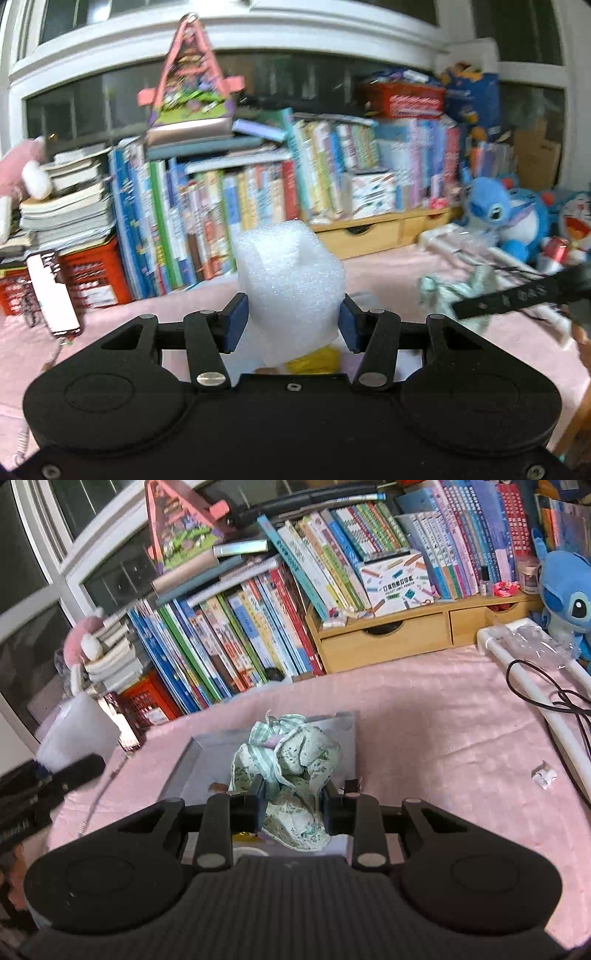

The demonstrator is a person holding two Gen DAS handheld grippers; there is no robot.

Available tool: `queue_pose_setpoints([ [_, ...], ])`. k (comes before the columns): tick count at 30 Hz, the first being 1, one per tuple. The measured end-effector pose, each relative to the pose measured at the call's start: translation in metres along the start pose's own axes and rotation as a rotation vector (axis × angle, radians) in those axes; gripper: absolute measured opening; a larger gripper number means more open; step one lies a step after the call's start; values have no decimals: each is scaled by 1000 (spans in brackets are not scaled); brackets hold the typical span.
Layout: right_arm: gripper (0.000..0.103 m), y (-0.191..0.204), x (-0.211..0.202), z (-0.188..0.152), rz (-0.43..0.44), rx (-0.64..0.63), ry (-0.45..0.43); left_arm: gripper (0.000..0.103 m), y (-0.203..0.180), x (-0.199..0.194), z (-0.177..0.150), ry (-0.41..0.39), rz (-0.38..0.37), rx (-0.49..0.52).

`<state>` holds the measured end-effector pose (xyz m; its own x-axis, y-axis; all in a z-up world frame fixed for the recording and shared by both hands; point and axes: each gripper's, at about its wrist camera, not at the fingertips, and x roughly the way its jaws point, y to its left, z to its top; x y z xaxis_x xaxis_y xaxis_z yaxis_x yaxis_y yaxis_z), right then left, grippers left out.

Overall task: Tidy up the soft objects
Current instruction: 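Carry the foam cube with the left tool while the right tool carries the cloth over the tray, then open the left tool in the tray while the right tool releases the cloth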

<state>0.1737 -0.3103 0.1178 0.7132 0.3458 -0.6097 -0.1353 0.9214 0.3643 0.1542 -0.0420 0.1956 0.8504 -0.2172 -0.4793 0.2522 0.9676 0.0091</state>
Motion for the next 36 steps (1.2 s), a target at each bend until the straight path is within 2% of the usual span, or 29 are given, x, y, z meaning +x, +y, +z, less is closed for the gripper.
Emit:
queue_pose_setpoints([
  [6,34,6,28,-3,-48,-31,73,49,37,47,4,165,23,-49],
  [10,34,10,43,-6,-89,-64,120,49,54,84,5,302,8,-69],
  [15,34,14,56,-7,-130,-104,168,49,64,126,-1,412,-14,-90],
  [21,34,20,71,-11,-173,-160,210,49,70,159,-11,491,-3,-102],
  [29,34,23,91,-9,-160,-169,246,49,84,182,-19,576,-3,-124],
  [36,33,16,105,-6,-143,-125,268,49,93,200,-27,627,3,-147],
])
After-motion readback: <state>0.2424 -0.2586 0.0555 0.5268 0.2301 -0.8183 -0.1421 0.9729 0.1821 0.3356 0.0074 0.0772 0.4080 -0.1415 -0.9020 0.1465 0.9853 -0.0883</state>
